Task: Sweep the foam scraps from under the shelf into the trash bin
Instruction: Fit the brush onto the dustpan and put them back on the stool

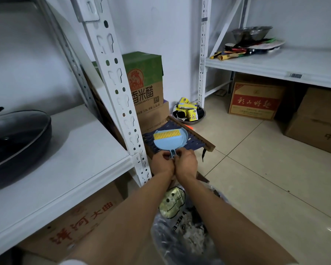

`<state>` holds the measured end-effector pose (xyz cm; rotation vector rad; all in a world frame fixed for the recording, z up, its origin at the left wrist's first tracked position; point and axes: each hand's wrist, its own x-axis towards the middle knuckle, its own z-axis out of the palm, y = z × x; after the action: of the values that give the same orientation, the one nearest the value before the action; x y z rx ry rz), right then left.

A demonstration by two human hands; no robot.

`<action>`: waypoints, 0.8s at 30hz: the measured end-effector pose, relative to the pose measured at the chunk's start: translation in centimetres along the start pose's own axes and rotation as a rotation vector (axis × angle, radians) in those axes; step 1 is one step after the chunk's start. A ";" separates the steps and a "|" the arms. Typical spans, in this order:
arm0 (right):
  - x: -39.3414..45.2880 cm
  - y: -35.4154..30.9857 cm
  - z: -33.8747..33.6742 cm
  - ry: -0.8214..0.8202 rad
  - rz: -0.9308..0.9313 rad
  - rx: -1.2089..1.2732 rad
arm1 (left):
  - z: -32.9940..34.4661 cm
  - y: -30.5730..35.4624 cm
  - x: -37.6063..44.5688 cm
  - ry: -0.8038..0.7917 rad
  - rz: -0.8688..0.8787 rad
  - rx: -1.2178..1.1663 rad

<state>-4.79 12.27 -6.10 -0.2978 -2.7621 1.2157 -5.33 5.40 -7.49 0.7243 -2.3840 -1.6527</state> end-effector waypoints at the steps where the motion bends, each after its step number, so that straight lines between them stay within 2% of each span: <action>1: 0.0 0.0 0.1 0.009 -0.005 0.003 | 0.0 -0.1 0.0 -0.001 0.011 0.005; 14: 0.2 0.3 0.4 0.032 -0.035 0.006 | 0.1 -0.4 1.0 -0.137 0.055 0.133; 24: 0.2 0.0 -0.1 -0.090 -0.031 -0.045 | -0.8 0.1 0.6 -0.227 0.008 0.109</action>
<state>-5.02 12.37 -6.00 -0.2088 -2.8618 1.1901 -5.60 4.47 -7.19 0.5695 -2.6461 -1.6946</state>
